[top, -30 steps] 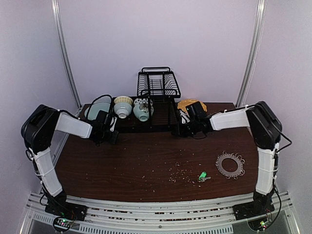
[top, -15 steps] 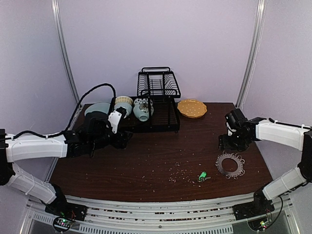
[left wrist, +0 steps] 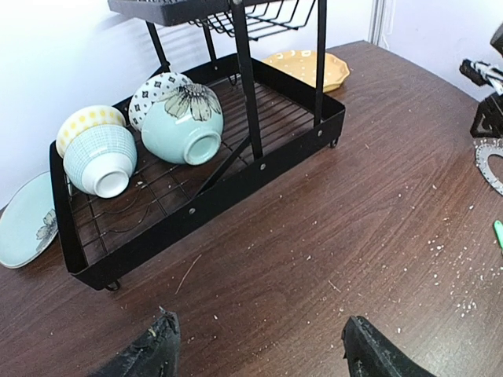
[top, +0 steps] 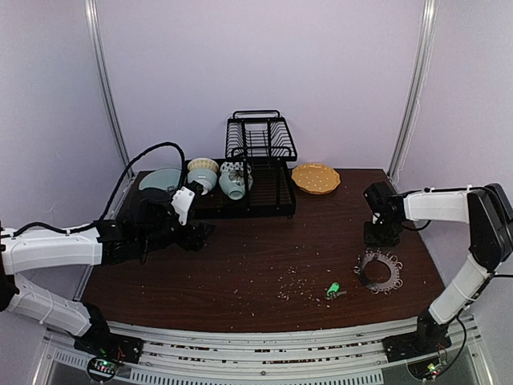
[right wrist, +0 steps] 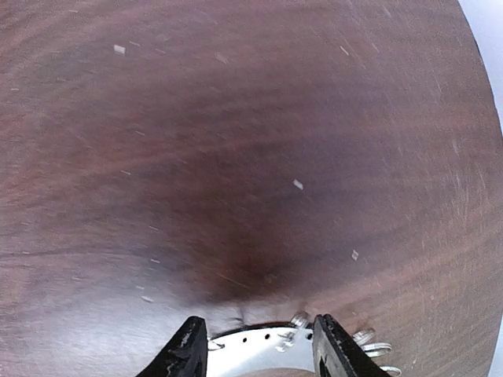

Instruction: Put the keys on the keyring

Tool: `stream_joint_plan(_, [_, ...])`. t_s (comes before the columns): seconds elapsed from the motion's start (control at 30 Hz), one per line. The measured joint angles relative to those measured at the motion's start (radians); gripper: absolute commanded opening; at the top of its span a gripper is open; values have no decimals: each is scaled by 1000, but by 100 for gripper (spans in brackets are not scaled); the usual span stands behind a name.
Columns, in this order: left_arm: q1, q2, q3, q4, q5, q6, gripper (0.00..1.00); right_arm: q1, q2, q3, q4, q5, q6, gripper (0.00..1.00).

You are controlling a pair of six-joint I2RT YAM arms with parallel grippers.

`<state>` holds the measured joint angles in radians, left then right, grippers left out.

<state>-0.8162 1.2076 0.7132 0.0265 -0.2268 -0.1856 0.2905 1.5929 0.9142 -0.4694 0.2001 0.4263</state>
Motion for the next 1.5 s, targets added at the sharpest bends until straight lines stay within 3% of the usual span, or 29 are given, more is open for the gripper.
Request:
stream_joint_plan(0.2, [0, 2, -5, -5, 0, 5, 75, 65, 49, 66, 9, 34, 8, 37])
stream_joint_plan(0.37, [0, 1, -8, -5, 0, 6, 75, 67, 100, 68, 1, 60, 22, 34])
stream_joint_plan(0.57, [0, 0, -12, -5, 0, 9, 76, 74, 104, 60, -21, 100, 27, 19])
stream_joint_plan(0.9, [0, -21, -16, -5, 1, 16, 76, 92, 104, 39, -20, 91, 41, 17])
stream_joint_plan(1.03, [0, -32, -18, -5, 2, 20, 76, 92, 104, 16, -18, 90, 44, 0])
stream_joint_plan(1.2, [0, -33, -19, -5, 4, 22, 76, 92, 105, 22, -15, 108, 44, 0])
stream_joint_plan(1.37, [0, -42, -20, -5, 5, 23, 77, 136, 199, 150, -32, 94, 5, 0])
stream_joint_plan(1.5, [0, -74, -32, -1, 6, 22, 77, 284, 330, 341, -21, 64, -54, 0])
